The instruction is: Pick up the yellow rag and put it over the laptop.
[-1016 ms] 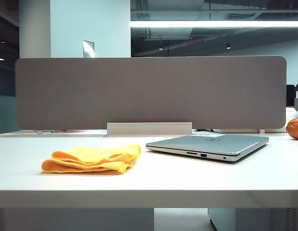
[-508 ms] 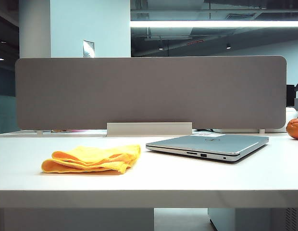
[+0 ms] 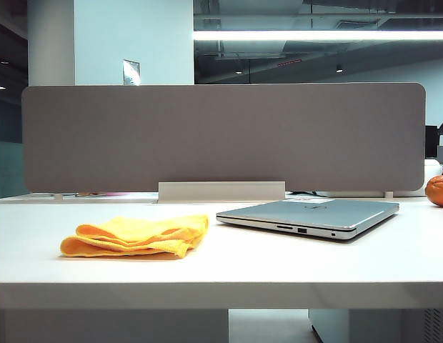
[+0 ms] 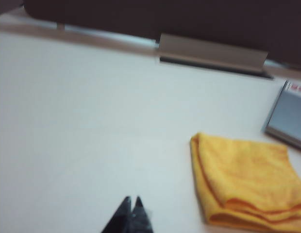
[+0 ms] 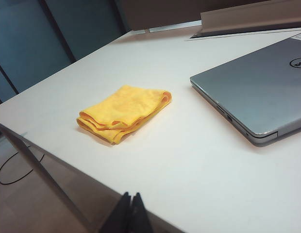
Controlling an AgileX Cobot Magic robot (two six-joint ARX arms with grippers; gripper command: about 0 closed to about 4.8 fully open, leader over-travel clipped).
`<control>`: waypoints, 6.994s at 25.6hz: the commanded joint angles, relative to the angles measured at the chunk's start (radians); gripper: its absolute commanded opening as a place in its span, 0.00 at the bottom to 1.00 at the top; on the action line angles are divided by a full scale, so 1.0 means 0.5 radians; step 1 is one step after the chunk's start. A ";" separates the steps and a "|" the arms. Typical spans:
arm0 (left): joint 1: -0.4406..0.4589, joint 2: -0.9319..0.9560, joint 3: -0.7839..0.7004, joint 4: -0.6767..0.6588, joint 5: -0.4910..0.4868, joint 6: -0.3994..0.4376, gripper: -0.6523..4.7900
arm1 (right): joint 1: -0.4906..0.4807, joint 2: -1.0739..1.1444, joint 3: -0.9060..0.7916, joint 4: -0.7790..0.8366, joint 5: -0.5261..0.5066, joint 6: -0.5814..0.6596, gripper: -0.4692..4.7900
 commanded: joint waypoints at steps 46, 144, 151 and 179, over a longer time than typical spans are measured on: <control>-0.340 3.010 1.234 0.694 0.518 -0.350 0.61 | 0.006 -0.004 -0.008 0.022 -0.004 0.004 0.09; -0.671 4.450 4.453 -1.313 0.496 0.243 0.21 | 0.008 -0.004 -0.008 -0.016 1.221 -0.137 0.09; -0.600 4.220 4.448 -1.514 0.204 0.481 0.11 | -0.005 -0.004 -0.008 -0.014 1.326 -0.269 0.09; -0.403 2.938 2.848 -1.152 0.157 0.546 0.11 | -0.002 -0.004 -0.008 -0.023 1.389 -0.267 0.09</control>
